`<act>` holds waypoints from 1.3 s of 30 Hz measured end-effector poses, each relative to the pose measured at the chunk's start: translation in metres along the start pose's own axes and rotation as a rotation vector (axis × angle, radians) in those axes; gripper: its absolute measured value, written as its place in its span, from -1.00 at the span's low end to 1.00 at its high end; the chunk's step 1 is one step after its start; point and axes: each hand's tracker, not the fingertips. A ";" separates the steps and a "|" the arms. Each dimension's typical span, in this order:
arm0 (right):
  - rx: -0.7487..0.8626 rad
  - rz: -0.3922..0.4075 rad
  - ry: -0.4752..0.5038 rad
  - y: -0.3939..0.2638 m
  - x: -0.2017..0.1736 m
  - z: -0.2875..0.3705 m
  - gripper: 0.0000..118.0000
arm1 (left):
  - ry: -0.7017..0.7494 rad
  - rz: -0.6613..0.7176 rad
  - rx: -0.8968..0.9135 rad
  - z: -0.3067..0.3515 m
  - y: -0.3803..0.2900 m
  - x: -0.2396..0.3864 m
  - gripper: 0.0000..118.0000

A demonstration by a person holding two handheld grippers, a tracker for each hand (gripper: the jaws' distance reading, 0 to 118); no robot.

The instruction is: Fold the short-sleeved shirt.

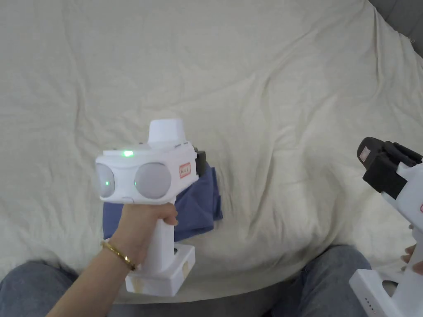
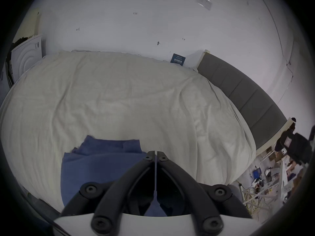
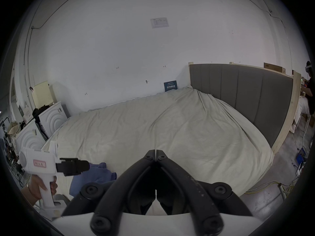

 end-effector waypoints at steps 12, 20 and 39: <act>-0.013 0.026 0.006 -0.004 -0.008 0.004 -0.97 | 0.014 0.119 -0.269 -0.050 -0.066 0.004 -1.00; 0.013 0.072 0.083 0.005 -0.044 -0.001 -0.97 | 0.061 0.077 0.177 0.044 -0.011 -0.017 -1.00; -0.406 0.351 0.096 -0.148 -0.211 -0.174 -0.97 | 0.511 -0.072 0.342 0.108 -0.040 -0.096 -0.84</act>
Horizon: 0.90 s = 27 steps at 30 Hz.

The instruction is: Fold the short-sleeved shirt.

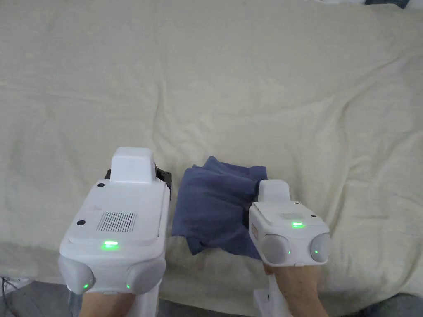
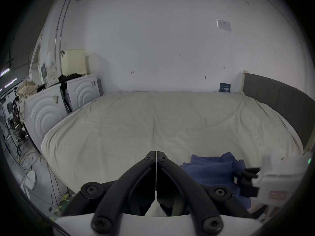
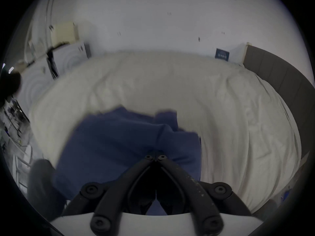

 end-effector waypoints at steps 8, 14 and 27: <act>0.029 -0.061 0.014 0.003 0.004 0.006 -0.97 | -0.188 0.185 -0.119 -0.036 0.023 -0.026 1.00; 0.021 -0.075 0.057 0.003 0.013 0.004 -0.97 | -0.642 0.436 -0.482 -0.114 0.017 -0.067 1.00; 0.004 -0.105 0.091 0.005 0.018 0.004 -0.97 | -1.088 0.793 -0.833 -0.195 -0.061 -0.053 1.00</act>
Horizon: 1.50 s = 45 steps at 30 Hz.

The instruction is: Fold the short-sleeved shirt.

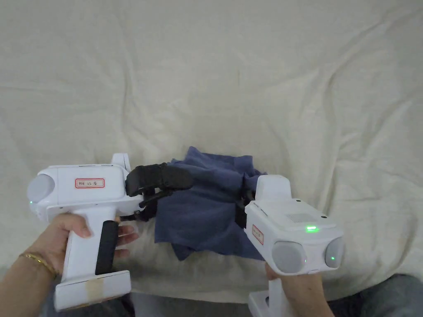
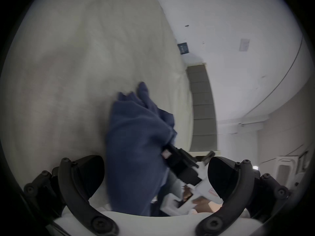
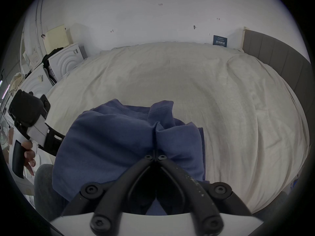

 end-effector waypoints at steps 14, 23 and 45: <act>0.093 -0.028 -0.010 0.039 0.023 0.053 -0.97 | 0.386 -0.022 -0.018 -0.020 0.012 0.032 -0.67; 0.215 -0.131 0.024 0.064 0.057 0.107 -0.97 | 0.728 -0.158 0.081 0.090 0.058 0.094 -0.68; 0.065 -0.115 0.013 0.085 0.035 0.042 -0.97 | 2.035 -0.328 0.545 0.329 0.181 -0.004 0.62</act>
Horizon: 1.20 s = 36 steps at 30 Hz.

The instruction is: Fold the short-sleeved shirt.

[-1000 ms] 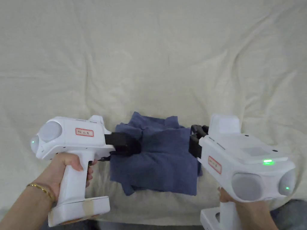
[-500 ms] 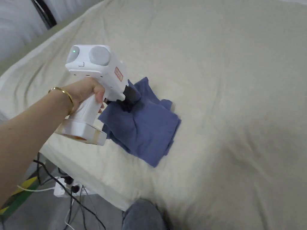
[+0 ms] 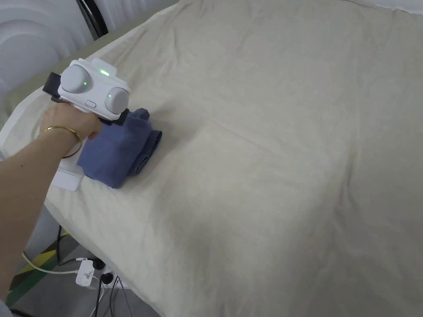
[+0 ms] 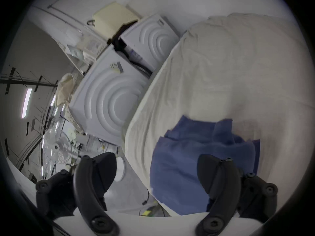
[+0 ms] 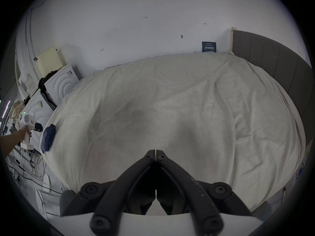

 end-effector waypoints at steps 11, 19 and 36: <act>0.249 0.099 0.062 0.036 0.020 0.082 -0.97 | -0.297 0.344 0.535 0.237 0.052 -0.018 -1.00; 0.539 0.150 -0.006 0.071 0.045 0.180 -0.97 | -0.716 0.519 0.874 0.429 0.020 -0.014 -1.00; 0.720 0.124 -0.176 0.021 0.077 0.221 -0.97 | -0.892 0.456 0.917 0.497 -0.115 0.095 -1.00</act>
